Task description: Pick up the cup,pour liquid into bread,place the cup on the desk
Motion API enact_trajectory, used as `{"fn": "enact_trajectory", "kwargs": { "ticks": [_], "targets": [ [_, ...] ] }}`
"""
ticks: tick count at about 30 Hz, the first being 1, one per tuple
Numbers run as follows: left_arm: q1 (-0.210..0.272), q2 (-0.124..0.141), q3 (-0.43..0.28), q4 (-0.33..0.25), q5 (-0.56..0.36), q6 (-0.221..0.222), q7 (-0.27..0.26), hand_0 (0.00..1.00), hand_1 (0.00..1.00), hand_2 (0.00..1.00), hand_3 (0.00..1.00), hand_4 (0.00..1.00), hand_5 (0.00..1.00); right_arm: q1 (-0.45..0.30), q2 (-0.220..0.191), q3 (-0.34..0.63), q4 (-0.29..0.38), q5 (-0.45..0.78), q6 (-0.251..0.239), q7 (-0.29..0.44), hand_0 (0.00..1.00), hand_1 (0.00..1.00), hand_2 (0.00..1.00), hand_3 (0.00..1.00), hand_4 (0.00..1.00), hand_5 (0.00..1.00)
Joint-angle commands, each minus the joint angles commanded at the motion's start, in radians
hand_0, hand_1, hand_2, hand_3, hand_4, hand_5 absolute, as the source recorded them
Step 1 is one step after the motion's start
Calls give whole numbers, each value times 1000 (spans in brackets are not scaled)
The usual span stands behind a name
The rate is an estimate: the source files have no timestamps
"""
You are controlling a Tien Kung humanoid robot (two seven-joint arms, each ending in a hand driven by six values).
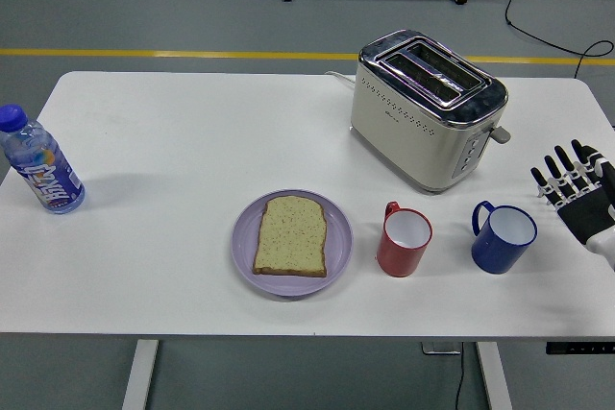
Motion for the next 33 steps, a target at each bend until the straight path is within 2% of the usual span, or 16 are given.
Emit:
{"fn": "enact_trajectory", "kwargs": {
  "ticks": [8, 9, 14, 16, 24, 33],
  "targets": [
    [-1, -2, 2, 1, -4, -2, -1, 690, 756, 773, 611, 396, 998, 0, 1, 1, -17, -14, 19, 2, 661, 546, 603, 599, 583, 212],
    [-1, -2, 1, 1, -3, -2, 0, 690, 756, 773, 611, 396, 998, 1, 1, 0, -20, -14, 22, 5, 669, 549, 602, 600, 594, 243],
    [-1, -3, 1, 2, -2, -3, 1, 690, 756, 773, 611, 396, 998, 4, 6, -10, -40, 11, 49, 60, 669, 549, 602, 600, 594, 243],
    [-1, -3, 0, 2, 0, -3, 1, 690, 756, 773, 611, 396, 998, 4, 7, -17, -46, 7, 57, 81, 665, 551, 601, 599, 586, 213],
    [-3, -1, 2, 0, -1, -3, 1, 690, 756, 773, 611, 396, 998, 15, 24, -45, -69, -45, 66, 153, 658, 550, 599, 593, 578, 197],
    [-2, -1, 1, 0, 3, -3, 2, 690, 756, 773, 611, 396, 998, 16, 39, -42, -87, -49, 44, 207, 655, 553, 594, 586, 570, 179]
  ]
}}
